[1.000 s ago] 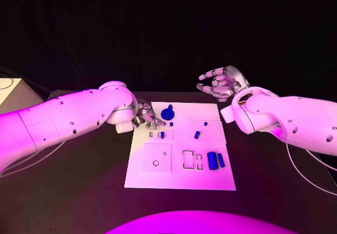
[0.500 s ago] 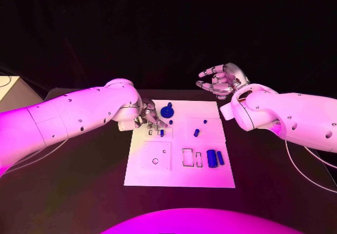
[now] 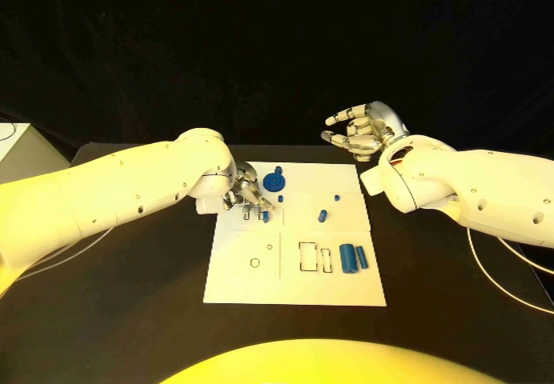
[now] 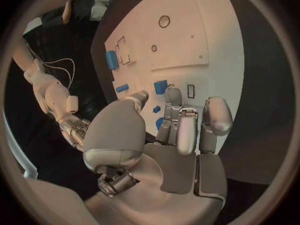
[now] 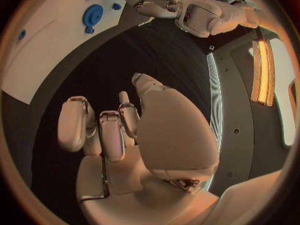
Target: Assemble the parts on the task board
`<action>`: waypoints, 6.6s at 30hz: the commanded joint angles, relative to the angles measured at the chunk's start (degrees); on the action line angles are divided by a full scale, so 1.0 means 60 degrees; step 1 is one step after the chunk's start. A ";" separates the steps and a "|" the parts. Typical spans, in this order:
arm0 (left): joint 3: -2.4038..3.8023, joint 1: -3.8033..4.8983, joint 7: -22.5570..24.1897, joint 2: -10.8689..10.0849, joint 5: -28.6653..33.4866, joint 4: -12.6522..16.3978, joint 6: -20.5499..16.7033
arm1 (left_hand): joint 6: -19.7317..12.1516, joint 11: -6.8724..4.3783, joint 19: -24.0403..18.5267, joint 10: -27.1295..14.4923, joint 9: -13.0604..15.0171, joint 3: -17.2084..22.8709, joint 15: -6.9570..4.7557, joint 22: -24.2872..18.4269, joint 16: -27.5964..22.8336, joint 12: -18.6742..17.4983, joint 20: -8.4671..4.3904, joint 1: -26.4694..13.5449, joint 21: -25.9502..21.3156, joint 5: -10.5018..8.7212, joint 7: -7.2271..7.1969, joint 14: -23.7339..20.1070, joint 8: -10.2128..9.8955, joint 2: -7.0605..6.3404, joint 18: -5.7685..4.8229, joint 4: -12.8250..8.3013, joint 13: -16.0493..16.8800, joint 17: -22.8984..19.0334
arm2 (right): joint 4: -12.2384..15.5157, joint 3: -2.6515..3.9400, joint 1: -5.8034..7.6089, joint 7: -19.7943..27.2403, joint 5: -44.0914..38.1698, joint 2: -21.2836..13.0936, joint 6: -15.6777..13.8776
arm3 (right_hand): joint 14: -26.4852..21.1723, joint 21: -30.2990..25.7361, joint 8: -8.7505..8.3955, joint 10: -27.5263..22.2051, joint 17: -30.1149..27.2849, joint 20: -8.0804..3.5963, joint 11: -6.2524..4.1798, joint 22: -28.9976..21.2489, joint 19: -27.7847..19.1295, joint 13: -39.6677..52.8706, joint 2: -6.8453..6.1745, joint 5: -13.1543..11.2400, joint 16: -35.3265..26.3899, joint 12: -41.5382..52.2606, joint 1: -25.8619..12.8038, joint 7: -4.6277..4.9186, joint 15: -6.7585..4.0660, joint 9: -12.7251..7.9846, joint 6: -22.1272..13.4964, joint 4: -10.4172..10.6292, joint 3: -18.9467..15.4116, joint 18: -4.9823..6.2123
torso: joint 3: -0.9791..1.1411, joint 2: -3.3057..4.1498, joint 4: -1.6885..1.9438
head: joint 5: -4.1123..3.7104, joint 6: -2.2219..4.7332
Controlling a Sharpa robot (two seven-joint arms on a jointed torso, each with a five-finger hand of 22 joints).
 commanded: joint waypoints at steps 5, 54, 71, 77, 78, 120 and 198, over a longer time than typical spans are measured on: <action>-0.0048 0.0009 -0.0002 0.0093 0.0151 -0.0084 0.0238 | -0.0100 0.0001 -0.0057 -0.0093 0.0043 -0.0006 -0.0024 -0.0010 -0.0012 -0.0069 0.0042 0.0163 0.0015 0.0023 0.0003 0.0153 0.0057 0.0020 -0.0103 -0.0035 -0.0037 0.0517 | -0.0015 0.0003 0.0004 -0.0019 -0.0058 0.0037 0.0182 | 0.0419 -0.0030 0.0047 -0.0080 0.0417 0.0012 -0.0007 0.0204 -0.0064 0.0447 -0.0003 0.0045 -0.0052 -0.0033 -0.0126 -0.0018 -0.0046 0.0008 -0.0077 -0.0014 0.0050 0.0106 | 0.0008 0.0000 0.0007 | -0.0020 -0.0030; -0.0138 -0.0025 0.0132 0.0298 0.0611 -0.0368 0.0340 | -0.0207 -0.0083 -0.0124 -0.0247 0.0717 0.2000 -0.0103 0.0037 -0.0002 -0.0177 -0.0004 0.1844 0.0054 -0.0009 -0.0069 0.0171 -0.0060 0.0292 -0.0099 -0.0465 -0.0254 0.0632 | -0.0081 -0.0001 -0.0001 -0.0106 -0.0094 0.0140 0.0346 | 0.0405 -0.0077 0.0080 -0.0101 0.0381 0.0015 -0.0004 0.0176 -0.0075 0.0424 0.0000 0.0070 -0.0078 -0.0048 -0.0148 -0.0014 -0.0044 0.0020 -0.0103 -0.0021 0.0115 0.0112 | 0.0028 0.0002 0.0002 | -0.0078 -0.0168; -0.0138 -0.0027 0.0371 0.0172 0.0822 -0.0315 -0.0159 | -0.0189 -0.0092 0.0013 0.0122 0.1769 0.5829 -0.0113 0.0306 0.0122 0.0044 -0.0018 0.0799 0.0231 0.0224 -0.0043 0.0374 0.0253 -0.0342 -0.0139 -0.2472 -0.0037 0.1028 | -0.0127 -0.0008 -0.0011 -0.0132 -0.0094 0.0150 0.0473 | 0.0406 -0.0085 0.0094 -0.0090 0.0389 0.0015 -0.0003 0.0172 -0.0074 0.0431 0.0000 0.0078 -0.0077 -0.0035 -0.0159 -0.0014 -0.0044 0.0025 -0.0110 -0.0023 0.0136 0.0112 | 0.0025 -0.0014 0.0020 | -0.0065 -0.0131; -0.0136 -0.0026 0.0535 0.0054 0.0931 -0.0198 -0.0579 | 0.0091 -0.0185 0.0171 0.0568 0.1967 0.6173 -0.0201 0.0520 0.0270 0.0375 -0.0080 0.0430 0.0364 0.1144 -0.0131 0.0578 0.0313 -0.0593 -0.0177 -0.2896 0.0384 0.1415 | -0.0141 -0.0011 -0.0017 -0.0139 -0.0094 0.0143 0.0504 | 0.0409 -0.0086 0.0100 -0.0087 0.0397 0.0016 -0.0003 0.0171 -0.0073 0.0431 -0.0001 0.0082 -0.0075 -0.0031 -0.0170 -0.0013 -0.0043 0.0027 -0.0114 -0.0021 0.0146 0.0112 | 0.0027 -0.0006 0.0019 | -0.0046 -0.0116; -0.0135 -0.0025 0.0561 0.0026 0.0944 -0.0169 -0.0659 | 0.0137 -0.0202 0.0190 0.0634 0.1985 0.6192 -0.0217 0.0544 0.0293 0.0413 -0.0093 0.0387 0.0380 0.1280 -0.0148 0.0610 0.0310 -0.0621 -0.0181 -0.2941 0.0439 0.1481 | -0.0145 -0.0012 -0.0018 -0.0142 -0.0094 0.0141 0.0509 | 0.0409 -0.0086 0.0100 -0.0087 0.0397 0.0016 -0.0003 0.0171 -0.0073 0.0431 -0.0001 0.0082 -0.0075 -0.0031 -0.0170 -0.0013 -0.0043 0.0027 -0.0114 -0.0021 0.0146 0.0112 | 0.0027 -0.0005 0.0019 | -0.0044 -0.0116; -0.0190 -0.0434 0.0564 -0.0598 -0.1033 0.0938 -0.2512 | 0.0705 -0.0420 0.0547 0.1418 0.2124 0.6217 -0.0425 0.0981 0.0544 0.0829 -0.0276 0.0094 0.0598 0.2862 -0.0368 0.0930 0.0264 -0.0923 -0.0269 -0.3294 0.1082 0.2201 | -0.0197 -0.0032 -0.0068 -0.0154 -0.0094 0.0048 0.0572 | 0.0406 -0.0090 0.0105 -0.0086 0.0388 0.0016 -0.0001 0.0169 -0.0072 0.0429 -0.0001 0.0083 -0.0080 -0.0029 -0.0188 -0.0011 -0.0043 0.0029 -0.0124 -0.0016 0.0154 0.0112 | 0.0012 -0.0001 0.0023 | 0.0038 -0.0262; -0.0173 -0.0504 0.0463 -0.0632 -0.1087 0.1008 -0.1344 | 0.0772 -0.0449 0.0591 0.1488 0.2130 0.6281 -0.0453 0.1025 0.0563 0.0838 -0.0304 0.0068 0.0621 0.2901 -0.0397 0.0952 0.0251 -0.0984 -0.0279 -0.3342 0.1109 0.2258 | -0.0253 -0.0036 -0.0116 -0.0184 -0.0094 0.0063 0.0624 | 0.0413 -0.0103 0.0129 -0.0086 0.0404 0.0017 -0.0001 0.0162 -0.0068 0.0420 -0.0004 0.0088 -0.0077 -0.0026 -0.0232 -0.0010 -0.0042 0.0037 -0.0142 -0.0010 0.0186 0.0112 | 0.0032 0.0024 0.0012 | 0.0022 -0.0282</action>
